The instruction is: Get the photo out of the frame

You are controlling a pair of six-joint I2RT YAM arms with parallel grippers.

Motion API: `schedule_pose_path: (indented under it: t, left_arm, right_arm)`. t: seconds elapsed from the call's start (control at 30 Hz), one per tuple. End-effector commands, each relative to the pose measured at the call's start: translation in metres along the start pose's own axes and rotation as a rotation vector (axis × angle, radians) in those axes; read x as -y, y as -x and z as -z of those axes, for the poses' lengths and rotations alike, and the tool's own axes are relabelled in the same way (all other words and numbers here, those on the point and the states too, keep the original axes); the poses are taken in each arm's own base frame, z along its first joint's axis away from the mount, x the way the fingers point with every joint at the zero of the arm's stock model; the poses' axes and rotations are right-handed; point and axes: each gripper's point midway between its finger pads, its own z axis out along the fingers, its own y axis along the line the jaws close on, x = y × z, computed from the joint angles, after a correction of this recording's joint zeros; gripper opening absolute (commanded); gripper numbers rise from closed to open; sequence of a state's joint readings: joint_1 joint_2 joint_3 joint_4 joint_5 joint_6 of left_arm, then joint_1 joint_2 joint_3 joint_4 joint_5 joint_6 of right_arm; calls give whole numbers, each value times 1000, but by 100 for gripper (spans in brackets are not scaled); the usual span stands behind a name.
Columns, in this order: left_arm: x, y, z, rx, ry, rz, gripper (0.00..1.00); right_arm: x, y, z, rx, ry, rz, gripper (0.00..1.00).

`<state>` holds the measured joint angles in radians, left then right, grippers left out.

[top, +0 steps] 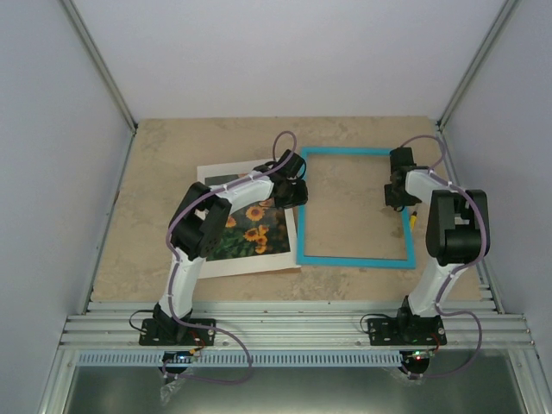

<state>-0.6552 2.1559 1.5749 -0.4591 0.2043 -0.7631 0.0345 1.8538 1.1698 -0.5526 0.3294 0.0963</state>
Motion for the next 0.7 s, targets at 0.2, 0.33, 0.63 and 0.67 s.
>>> schedule_pose_path:
  t: [0.2,0.33,0.63,0.67]
  left_arm:
    - [119,-19,20,-9,-383,-97,0]
    - [112,-25,19,-10,-383,-82,0]
    - [99,-28,22,16,-344,-85,0]
    - [98,-28,21,16,-342,-86,0]
  right_arm:
    - [-26,22,-21,38,70,21,1]
    - [-25,17,-28,19,50,31,2]
    - [-32,15,-17,13,98,12,4]
    - [-34,17,-13,24,115,9,4]
